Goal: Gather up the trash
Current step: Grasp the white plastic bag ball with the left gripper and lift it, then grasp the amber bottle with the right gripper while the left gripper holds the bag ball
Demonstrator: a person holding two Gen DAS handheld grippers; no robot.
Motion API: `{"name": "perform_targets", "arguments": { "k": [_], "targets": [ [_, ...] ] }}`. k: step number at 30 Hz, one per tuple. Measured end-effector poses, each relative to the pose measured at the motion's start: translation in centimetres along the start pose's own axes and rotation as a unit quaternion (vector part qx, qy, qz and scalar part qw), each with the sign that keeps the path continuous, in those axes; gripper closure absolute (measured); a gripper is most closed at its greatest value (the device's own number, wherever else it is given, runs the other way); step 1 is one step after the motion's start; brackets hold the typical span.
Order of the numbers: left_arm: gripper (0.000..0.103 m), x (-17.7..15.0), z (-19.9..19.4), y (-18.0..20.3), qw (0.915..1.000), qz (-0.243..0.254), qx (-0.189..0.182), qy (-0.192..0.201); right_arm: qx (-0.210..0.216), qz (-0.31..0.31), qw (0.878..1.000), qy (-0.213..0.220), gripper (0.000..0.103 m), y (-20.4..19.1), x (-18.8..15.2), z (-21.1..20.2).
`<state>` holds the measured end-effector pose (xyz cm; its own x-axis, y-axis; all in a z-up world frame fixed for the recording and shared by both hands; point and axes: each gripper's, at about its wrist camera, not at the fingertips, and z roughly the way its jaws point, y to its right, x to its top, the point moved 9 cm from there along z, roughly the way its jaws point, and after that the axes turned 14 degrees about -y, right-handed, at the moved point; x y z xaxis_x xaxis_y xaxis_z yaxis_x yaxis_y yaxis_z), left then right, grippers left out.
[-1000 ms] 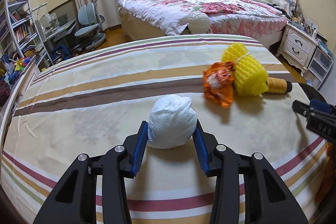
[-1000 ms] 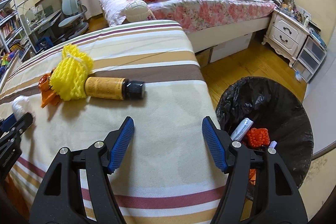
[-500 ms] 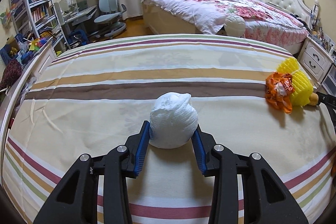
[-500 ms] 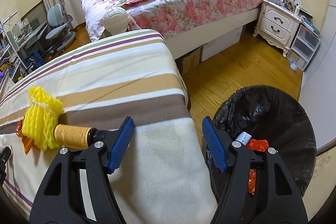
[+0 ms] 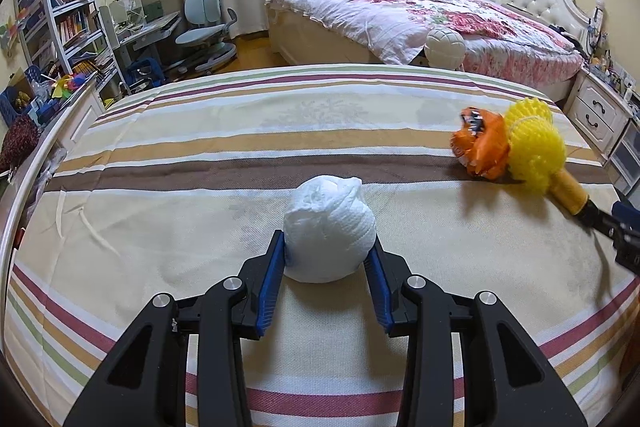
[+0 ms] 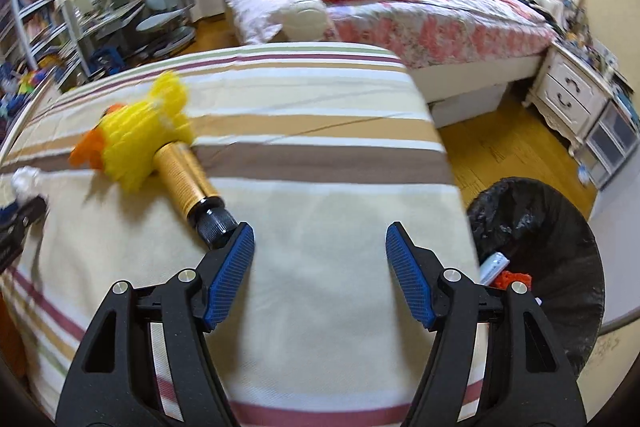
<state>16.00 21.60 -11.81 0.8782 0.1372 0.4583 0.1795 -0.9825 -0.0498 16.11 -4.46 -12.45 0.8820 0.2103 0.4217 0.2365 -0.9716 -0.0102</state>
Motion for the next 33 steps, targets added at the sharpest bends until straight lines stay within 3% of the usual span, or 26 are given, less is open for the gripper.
{"name": "perform_targets", "arguments": {
  "k": [14,22,33],
  "targets": [
    [0.063,-0.6,-0.2,-1.3,0.9998,-0.009,-0.018,-0.002,0.017,-0.050,0.999,-0.001,0.036,-4.9,-1.9,-1.0],
    [0.045,-0.8,-0.5,-2.7,0.9982,-0.044,-0.042,0.000,0.020,-0.045,0.999,-0.001,0.036,-5.4,-1.9,-1.0],
    [0.044,-0.8,-0.6,-2.1,0.9994,-0.026,-0.020,0.006,0.041,-0.043,0.998,0.007,0.036,-7.8,-0.7,-0.9]
  ]
}}
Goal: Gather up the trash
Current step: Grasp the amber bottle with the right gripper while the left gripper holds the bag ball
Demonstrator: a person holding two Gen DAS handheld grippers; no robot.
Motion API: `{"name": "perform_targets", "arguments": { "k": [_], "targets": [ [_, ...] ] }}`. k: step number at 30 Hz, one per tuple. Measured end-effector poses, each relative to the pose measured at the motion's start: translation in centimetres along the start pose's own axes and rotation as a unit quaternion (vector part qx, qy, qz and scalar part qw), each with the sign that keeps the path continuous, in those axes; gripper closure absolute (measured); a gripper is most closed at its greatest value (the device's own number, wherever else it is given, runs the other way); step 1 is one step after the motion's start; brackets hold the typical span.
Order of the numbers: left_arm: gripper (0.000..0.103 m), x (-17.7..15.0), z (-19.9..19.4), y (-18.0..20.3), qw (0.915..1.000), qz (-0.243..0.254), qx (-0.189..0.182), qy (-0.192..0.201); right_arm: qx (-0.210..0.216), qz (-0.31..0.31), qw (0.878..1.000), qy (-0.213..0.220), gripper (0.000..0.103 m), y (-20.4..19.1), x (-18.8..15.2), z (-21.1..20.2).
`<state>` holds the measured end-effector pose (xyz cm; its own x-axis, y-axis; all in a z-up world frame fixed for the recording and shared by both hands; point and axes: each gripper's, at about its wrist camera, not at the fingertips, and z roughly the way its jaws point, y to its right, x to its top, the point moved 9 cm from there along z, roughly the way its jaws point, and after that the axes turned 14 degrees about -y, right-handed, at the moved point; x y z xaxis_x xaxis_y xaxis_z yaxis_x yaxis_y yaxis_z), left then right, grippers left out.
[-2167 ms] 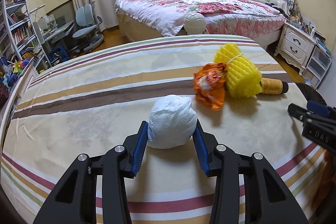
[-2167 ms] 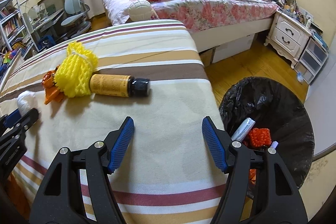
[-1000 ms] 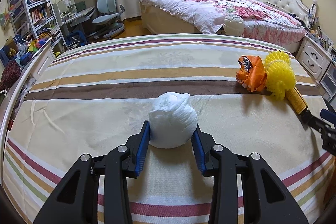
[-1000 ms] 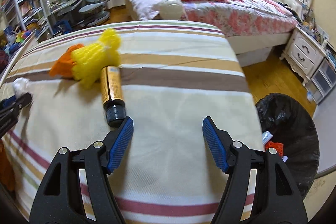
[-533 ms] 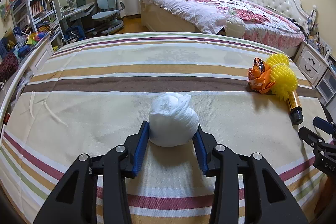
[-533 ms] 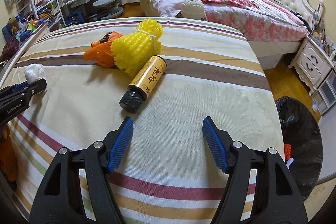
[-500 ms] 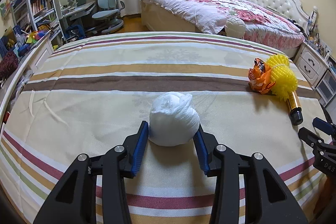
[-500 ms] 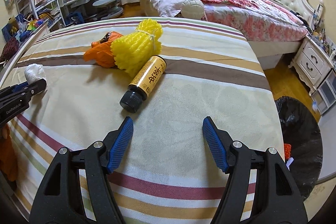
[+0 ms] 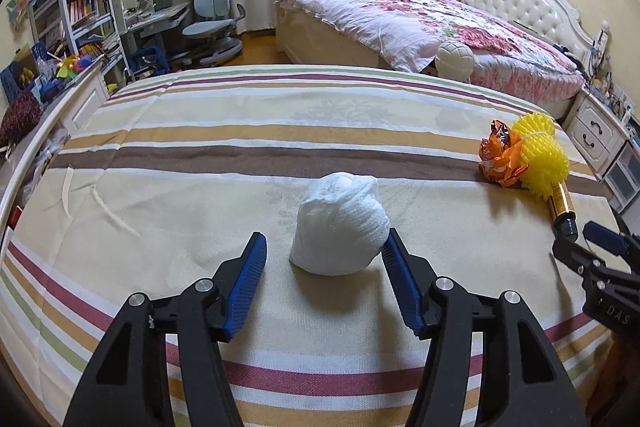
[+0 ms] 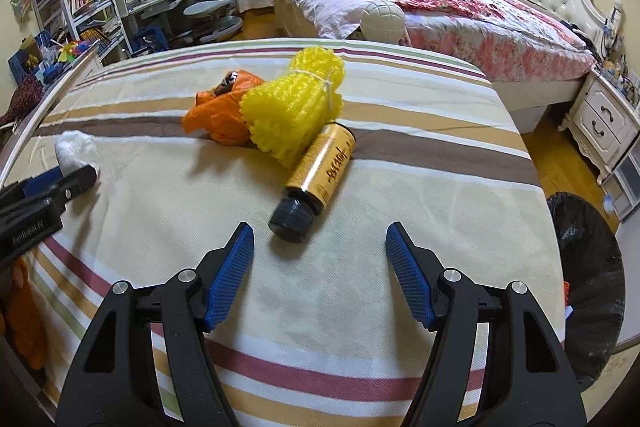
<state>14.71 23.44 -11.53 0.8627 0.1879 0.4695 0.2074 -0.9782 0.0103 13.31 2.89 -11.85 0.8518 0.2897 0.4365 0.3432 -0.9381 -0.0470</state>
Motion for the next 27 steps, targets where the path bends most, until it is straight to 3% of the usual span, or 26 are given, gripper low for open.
{"name": "perform_targets", "arguments": {
  "k": [8,14,16,21,27],
  "targets": [
    [0.057,0.1,0.6,0.2,0.9999,0.008,-0.002,-0.010,-0.009,0.023,1.000,-0.001,0.044,0.6,1.8,0.9],
    [0.062,0.3,0.8,0.4,0.9999,0.011,-0.002,-0.012,-0.010,0.031,0.999,-0.001,0.056,1.3,2.1,1.0],
    [0.062,0.4,0.9,0.5,0.9998,0.013,0.000,-0.012,-0.012,0.032,0.999,-0.002,0.067,1.4,2.3,1.1],
    [0.065,0.5,0.9,0.6,0.9998,0.016,0.002,-0.012,-0.015,0.027,1.000,-0.003,0.078,1.6,2.5,1.2],
    [0.068,0.3,0.6,0.5,0.9998,0.018,0.000,-0.008,-0.013,0.021,1.000,-0.001,0.080,1.6,1.8,0.8]
  ]
}}
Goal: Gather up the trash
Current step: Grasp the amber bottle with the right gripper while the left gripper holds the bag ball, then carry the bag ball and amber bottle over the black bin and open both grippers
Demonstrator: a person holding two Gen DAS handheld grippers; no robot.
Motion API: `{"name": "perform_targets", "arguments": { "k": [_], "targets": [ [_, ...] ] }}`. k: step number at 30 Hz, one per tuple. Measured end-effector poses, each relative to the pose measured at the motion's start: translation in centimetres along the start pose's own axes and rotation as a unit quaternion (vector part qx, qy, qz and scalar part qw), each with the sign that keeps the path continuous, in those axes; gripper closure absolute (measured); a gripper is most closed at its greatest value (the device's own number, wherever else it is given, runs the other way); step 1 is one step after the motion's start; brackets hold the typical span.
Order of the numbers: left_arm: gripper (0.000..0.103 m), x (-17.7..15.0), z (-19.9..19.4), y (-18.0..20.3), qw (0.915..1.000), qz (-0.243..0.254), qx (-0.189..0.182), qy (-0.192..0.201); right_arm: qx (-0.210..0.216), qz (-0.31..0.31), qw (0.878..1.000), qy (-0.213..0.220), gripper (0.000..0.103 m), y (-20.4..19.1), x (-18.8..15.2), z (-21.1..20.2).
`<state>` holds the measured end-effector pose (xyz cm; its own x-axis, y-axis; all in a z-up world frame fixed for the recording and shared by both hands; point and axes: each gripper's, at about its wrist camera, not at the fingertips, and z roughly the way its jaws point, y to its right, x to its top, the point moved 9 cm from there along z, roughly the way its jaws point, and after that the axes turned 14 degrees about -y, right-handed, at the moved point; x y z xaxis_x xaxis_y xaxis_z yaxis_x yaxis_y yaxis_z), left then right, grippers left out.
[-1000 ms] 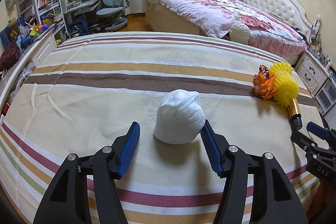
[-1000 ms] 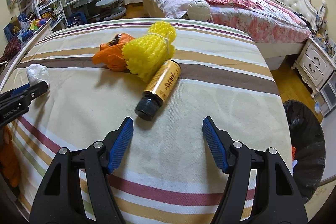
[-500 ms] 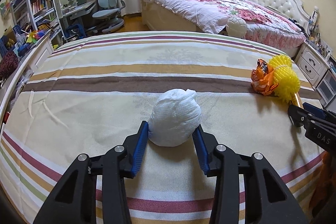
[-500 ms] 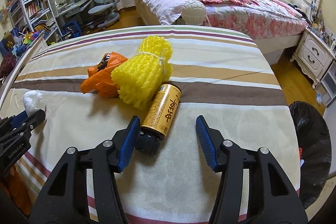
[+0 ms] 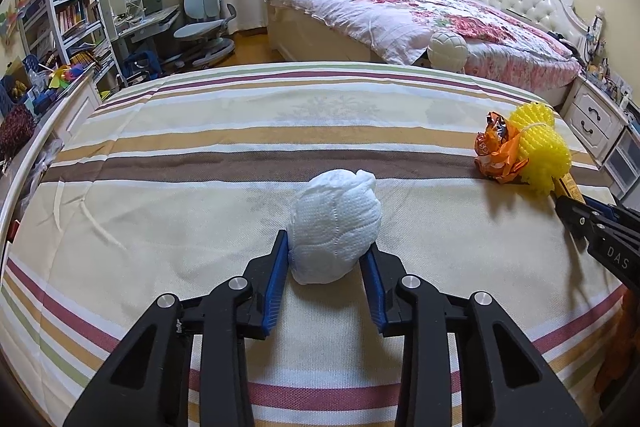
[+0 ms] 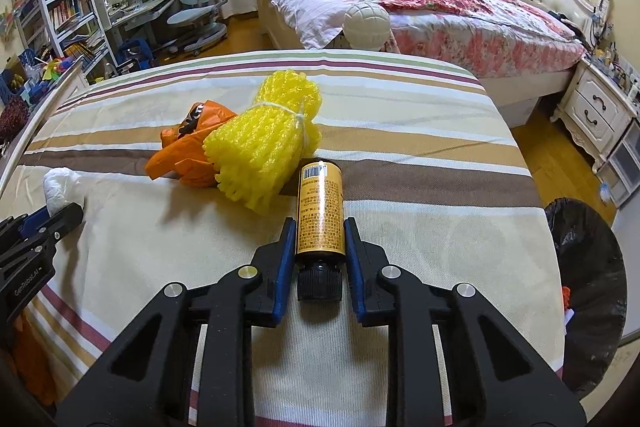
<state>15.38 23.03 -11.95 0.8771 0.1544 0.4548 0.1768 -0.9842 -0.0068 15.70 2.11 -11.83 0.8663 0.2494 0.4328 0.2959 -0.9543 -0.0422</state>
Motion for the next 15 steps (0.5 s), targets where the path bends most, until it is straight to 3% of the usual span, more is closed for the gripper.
{"name": "perform_targets", "arguments": {
  "k": [8,15],
  "targets": [
    [0.069,-0.7,-1.3,0.7,0.9999,0.000,-0.008,0.014,0.006,0.006,1.000,0.009,0.080,0.7,-2.2,-1.5],
    [0.069,-2.0,-3.1,3.6,0.9992,0.013,-0.026,0.029,0.007,0.017,1.000,0.025,0.080,2.4,-4.3,-3.5]
  ]
}}
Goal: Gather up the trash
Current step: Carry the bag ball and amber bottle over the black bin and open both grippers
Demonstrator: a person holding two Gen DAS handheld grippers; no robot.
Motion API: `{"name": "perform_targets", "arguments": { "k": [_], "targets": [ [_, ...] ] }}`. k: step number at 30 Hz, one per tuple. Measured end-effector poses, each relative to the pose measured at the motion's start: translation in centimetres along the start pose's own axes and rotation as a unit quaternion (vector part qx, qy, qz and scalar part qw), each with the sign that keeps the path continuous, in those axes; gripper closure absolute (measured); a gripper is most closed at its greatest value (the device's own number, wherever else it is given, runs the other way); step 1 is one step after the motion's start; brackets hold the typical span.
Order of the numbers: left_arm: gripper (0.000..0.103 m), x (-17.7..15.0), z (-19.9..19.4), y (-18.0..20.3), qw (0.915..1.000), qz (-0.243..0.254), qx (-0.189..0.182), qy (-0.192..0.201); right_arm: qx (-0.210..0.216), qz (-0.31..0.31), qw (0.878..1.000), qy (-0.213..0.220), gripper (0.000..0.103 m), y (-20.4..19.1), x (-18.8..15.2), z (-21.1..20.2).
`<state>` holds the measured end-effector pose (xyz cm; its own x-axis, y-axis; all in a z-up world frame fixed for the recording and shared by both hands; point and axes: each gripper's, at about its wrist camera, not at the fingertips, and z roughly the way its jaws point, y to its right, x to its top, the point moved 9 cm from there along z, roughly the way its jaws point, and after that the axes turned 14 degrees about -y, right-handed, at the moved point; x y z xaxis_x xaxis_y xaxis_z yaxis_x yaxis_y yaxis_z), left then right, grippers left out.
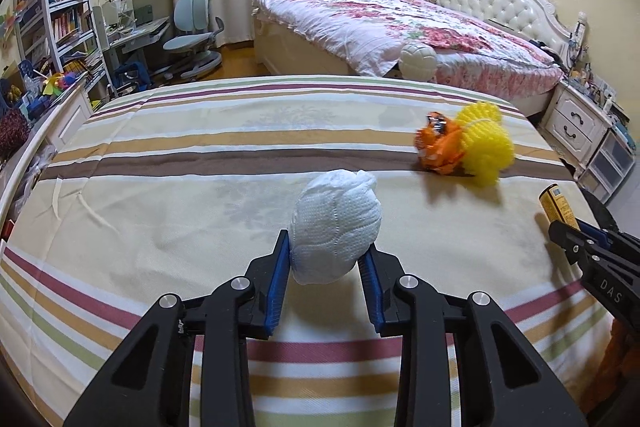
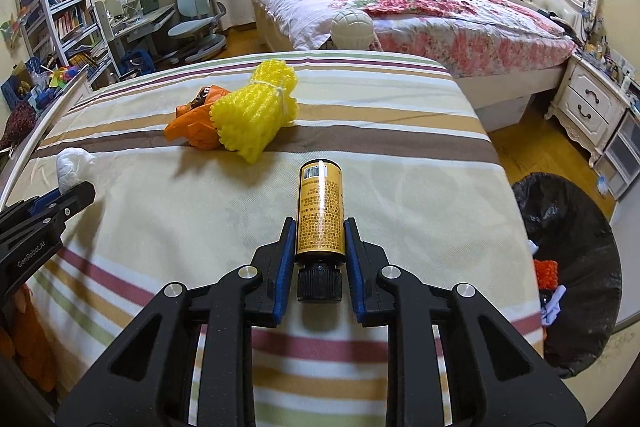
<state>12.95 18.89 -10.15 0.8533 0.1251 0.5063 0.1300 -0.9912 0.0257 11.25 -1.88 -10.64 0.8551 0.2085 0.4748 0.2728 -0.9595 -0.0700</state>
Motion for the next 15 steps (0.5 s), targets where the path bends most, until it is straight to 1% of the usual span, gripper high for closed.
{"name": "perform_targets", "arguments": {
  "k": [9,15],
  "targets": [
    [0.069,-0.7,-2.1,5.2,0.9990,0.034,-0.019,0.023,-0.010,0.024,0.999,0.024,0.080,3.2,-2.1,-2.8],
    [0.069,-0.7,-3.2,9.6,0.9966,0.064,-0.034,0.038,-0.022,0.049,0.998,0.043,0.080,6.3,-3.1,-4.6]
  ]
}}
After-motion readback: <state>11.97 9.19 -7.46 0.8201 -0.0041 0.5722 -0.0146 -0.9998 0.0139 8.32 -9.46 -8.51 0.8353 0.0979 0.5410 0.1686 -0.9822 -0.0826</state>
